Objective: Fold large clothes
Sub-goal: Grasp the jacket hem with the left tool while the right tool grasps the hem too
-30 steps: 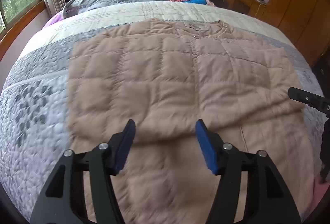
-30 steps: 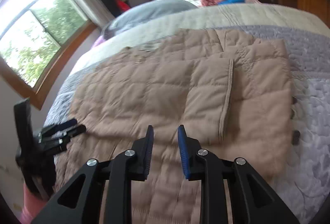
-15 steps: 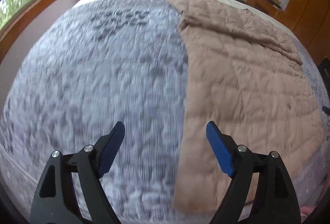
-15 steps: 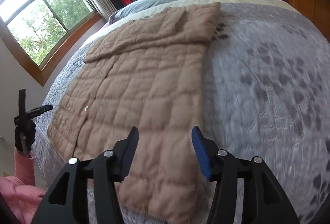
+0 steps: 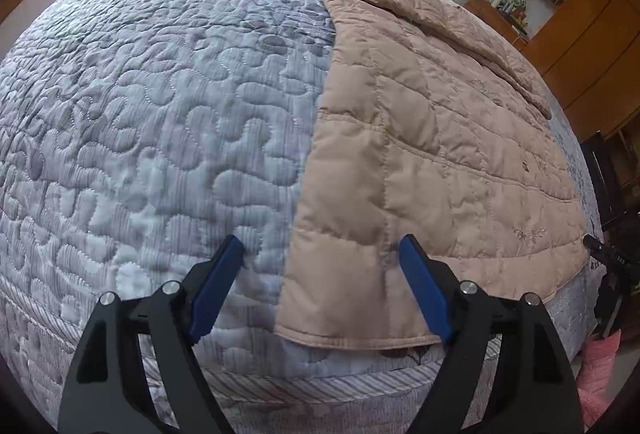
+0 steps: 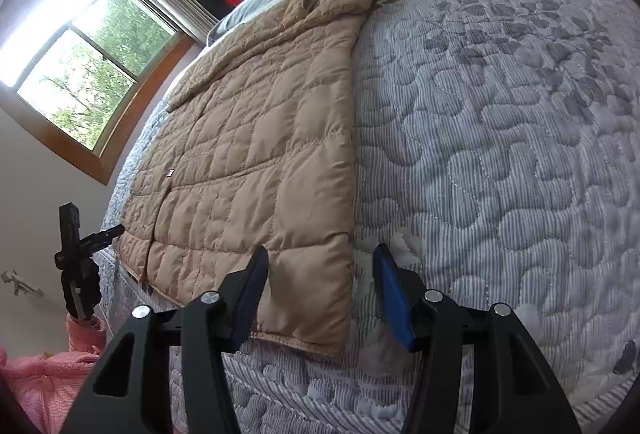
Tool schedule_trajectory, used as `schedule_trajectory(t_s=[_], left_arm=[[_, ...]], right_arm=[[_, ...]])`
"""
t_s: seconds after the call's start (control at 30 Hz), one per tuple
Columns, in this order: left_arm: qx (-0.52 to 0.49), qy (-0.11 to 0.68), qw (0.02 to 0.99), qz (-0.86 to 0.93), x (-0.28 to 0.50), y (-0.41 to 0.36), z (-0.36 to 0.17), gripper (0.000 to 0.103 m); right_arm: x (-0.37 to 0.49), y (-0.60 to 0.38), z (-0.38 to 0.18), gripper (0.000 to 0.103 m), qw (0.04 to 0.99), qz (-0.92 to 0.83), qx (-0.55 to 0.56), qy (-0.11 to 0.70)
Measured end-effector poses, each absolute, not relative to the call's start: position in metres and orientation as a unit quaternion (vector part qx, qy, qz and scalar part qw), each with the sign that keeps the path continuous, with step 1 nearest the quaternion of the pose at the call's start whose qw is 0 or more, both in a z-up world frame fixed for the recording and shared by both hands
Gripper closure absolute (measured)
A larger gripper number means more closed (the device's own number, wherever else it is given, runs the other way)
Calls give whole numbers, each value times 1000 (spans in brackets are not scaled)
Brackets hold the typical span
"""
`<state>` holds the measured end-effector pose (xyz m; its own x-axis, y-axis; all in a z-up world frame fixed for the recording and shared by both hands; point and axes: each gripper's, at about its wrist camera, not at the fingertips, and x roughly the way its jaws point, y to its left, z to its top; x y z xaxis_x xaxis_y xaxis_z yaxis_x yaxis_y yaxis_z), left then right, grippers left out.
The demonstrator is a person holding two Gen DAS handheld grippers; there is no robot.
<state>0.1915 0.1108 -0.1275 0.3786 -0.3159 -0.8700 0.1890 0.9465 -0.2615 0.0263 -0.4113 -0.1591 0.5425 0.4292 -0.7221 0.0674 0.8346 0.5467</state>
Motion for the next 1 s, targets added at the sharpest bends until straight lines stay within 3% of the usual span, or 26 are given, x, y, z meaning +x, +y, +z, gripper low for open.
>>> schedule_trajectory(t_s=[0.17, 0.23, 0.33, 0.4, 0.7, 1.0], left_arm=[[-56, 539, 823, -168, 187, 100, -125, 53], [-54, 539, 823, -171, 184, 98, -125, 68], [-72, 536, 823, -174, 181, 102, -124, 85], [-91, 528, 826, -177, 176, 107, -119, 92], [-90, 503, 838, -194, 140, 113, -92, 95], [-57, 525, 831, -174, 113, 117, -117, 95]], right_arm=[[32, -404, -163, 73, 832, 126, 263, 471], [32, -400, -163, 83, 834, 128, 256, 472], [29, -398, -160, 90, 837, 132, 257, 465], [26, -396, -155, 91, 842, 130, 251, 460], [-8, -388, -121, 93, 865, 141, 228, 423], [-37, -381, -150, 93, 856, 127, 223, 449]])
